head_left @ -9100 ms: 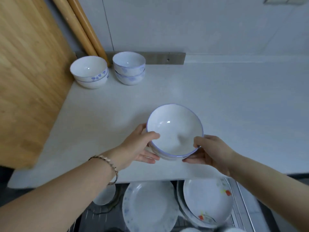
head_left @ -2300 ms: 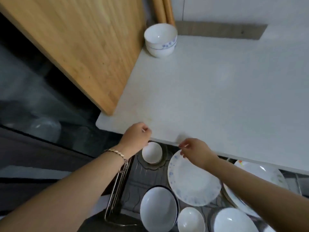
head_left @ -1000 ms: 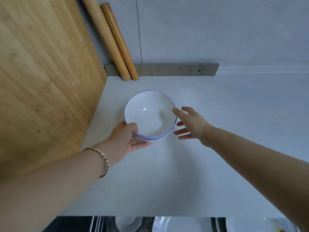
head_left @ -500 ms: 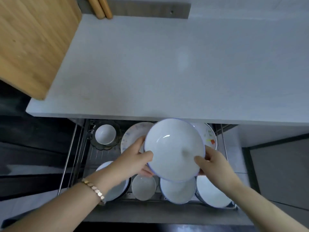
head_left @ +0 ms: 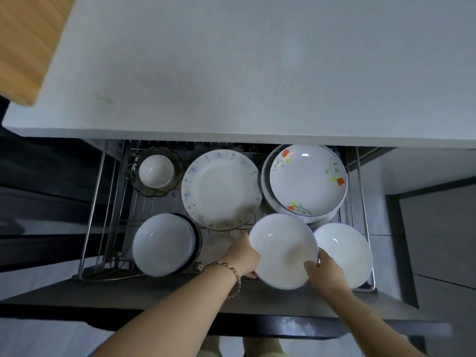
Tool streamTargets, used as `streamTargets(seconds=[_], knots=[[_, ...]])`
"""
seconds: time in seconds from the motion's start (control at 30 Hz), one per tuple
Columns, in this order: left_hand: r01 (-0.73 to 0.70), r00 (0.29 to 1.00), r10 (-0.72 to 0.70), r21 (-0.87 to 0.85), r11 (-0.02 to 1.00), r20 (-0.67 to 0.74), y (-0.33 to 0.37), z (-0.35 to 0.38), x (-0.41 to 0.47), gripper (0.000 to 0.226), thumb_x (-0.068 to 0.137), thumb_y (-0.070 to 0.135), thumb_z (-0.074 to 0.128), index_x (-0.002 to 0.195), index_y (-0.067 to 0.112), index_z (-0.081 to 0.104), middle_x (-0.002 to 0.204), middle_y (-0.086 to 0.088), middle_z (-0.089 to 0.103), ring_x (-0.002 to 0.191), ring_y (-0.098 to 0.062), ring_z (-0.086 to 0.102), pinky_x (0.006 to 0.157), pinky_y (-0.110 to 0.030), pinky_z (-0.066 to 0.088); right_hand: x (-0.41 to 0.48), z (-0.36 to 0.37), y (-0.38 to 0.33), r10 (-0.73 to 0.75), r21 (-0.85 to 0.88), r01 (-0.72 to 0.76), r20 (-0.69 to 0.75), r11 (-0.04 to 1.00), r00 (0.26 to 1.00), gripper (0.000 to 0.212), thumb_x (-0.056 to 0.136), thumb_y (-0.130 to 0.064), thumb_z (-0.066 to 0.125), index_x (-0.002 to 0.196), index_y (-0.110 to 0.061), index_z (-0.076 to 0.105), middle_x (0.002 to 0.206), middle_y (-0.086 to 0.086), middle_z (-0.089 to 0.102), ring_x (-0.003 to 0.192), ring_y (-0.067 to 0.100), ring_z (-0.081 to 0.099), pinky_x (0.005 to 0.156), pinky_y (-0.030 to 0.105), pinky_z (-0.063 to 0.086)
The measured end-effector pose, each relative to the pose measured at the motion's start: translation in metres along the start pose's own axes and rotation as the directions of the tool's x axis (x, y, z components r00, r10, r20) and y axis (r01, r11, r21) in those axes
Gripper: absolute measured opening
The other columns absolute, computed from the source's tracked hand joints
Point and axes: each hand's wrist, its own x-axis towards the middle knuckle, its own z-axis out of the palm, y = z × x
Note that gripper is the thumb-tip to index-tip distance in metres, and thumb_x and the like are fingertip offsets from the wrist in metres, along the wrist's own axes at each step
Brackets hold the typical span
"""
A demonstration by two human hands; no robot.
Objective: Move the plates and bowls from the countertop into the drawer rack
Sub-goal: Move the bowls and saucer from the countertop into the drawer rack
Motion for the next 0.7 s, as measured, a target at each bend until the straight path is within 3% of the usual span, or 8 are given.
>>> streamTargets(seconds=[0.1, 0.43, 0.57, 0.7], knots=[[-0.008, 0.999, 0.011, 0.082, 0.997, -0.037, -0.009, 0.006, 0.006, 0.044, 0.088, 0.000, 0.044, 0.130, 0.012, 0.042, 0.132, -0.014, 0.049, 0.118, -0.037, 0.051, 0.076, -0.050, 0.058, 0.004, 0.009, 0.003, 0.036, -0.006, -0.036, 0.007, 0.999, 0.999, 0.040, 0.091, -0.008, 0.043, 0.130, -0.001, 0.045, 0.120, 0.023, 0.059, 0.100, 0.036, 0.056, 0.088, 0.039, 0.049], [-0.077, 0.985, 0.125, 0.345, 0.935, -0.117, -0.017, 0.018, 0.009, 0.045, 0.091, 0.002, 0.040, 0.135, 0.008, 0.034, 0.123, -0.017, 0.057, 0.110, -0.033, 0.058, 0.087, -0.039, 0.052, 0.014, 0.017, 0.008, 0.066, -0.028, -0.066, 0.001, 0.997, 0.998, 0.040, 0.097, -0.008, 0.035, 0.136, -0.002, 0.033, 0.124, 0.026, 0.056, 0.113, 0.040, 0.054, 0.095, 0.043, 0.043], [-0.152, 0.974, 0.215, 0.500, 0.853, -0.072, -0.021, 0.013, 0.000, 0.042, 0.096, 0.021, 0.042, 0.135, 0.009, 0.032, 0.121, -0.016, 0.060, 0.108, -0.033, 0.060, 0.088, -0.040, 0.050, 0.015, 0.010, 0.006, 0.072, -0.058, -0.071, 0.023, 0.996, 0.997, 0.042, 0.097, -0.017, 0.040, 0.136, -0.001, 0.032, 0.126, 0.025, 0.056, 0.114, 0.040, 0.055, 0.097, 0.046, 0.044], [-0.156, 0.964, 0.245, 0.519, 0.841, -0.106, -0.034, -0.002, -0.028, 0.042, 0.098, 0.028, 0.038, 0.136, 0.009, 0.033, 0.121, -0.013, 0.060, 0.107, -0.029, 0.060, 0.084, -0.034, 0.048, 0.000, 0.000, 0.008, 0.067, -0.116, -0.068, -0.015, 0.991, 0.998, 0.053, 0.097, -0.029, 0.043, 0.140, 0.000, 0.030, 0.134, 0.023, 0.052, 0.122, 0.037, 0.051, 0.099, 0.039, 0.042]])
